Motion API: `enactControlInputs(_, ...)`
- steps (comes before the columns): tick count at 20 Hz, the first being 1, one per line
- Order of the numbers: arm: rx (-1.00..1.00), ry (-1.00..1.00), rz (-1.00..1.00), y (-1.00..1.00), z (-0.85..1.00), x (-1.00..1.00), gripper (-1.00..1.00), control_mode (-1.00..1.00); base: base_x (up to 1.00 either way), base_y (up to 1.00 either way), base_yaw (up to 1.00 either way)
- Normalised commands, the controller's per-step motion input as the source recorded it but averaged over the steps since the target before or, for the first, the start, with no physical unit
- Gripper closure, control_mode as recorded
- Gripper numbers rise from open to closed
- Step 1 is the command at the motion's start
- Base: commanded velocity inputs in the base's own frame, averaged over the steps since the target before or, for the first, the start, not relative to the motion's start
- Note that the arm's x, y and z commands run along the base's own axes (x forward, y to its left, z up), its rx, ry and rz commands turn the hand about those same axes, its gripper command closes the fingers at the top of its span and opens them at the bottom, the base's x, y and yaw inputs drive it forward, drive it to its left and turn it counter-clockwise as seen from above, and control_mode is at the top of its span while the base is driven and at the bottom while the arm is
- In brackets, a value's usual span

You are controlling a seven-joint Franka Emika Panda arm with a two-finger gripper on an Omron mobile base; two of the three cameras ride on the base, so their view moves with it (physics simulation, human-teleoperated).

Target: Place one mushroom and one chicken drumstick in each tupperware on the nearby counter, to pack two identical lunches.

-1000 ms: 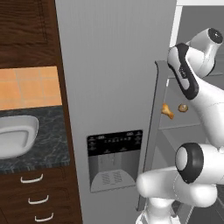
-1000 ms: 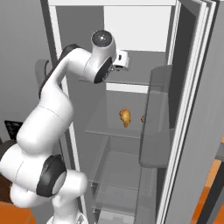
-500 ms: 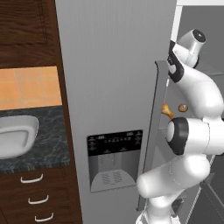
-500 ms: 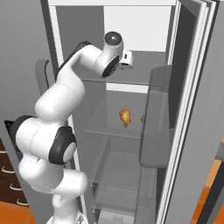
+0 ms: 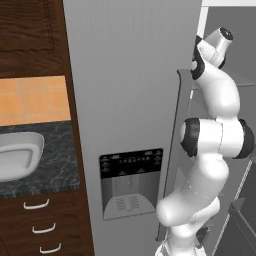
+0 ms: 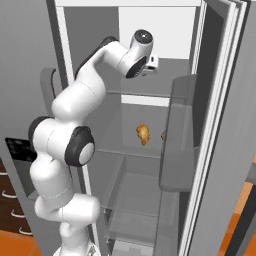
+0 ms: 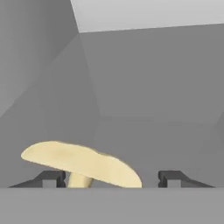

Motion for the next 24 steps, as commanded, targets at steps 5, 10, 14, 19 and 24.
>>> enactControlInputs(5,-0.01,-0.02,0.0,0.2,-0.26,-0.01,1.0,-1.0,0.0,0.0,0.0)
enactControlInputs(10,0.0,-0.23,0.0,0.13,-0.06,-0.5,1.0,-1.0,0.0,0.0,0.0)
enactControlInputs(14,-0.03,-0.36,0.0,0.33,0.02,-1.0,1.0,-1.0,0.0,0.0,0.0)
enactControlInputs(19,-0.07,-0.1,-0.01,0.21,0.3,-1.0,1.0,-1.0,0.0,0.0,0.0)
enactControlInputs(24,-0.07,0.0,-0.03,0.0,0.19,-1.0,1.0,-1.0,0.0,0.0,0.0)
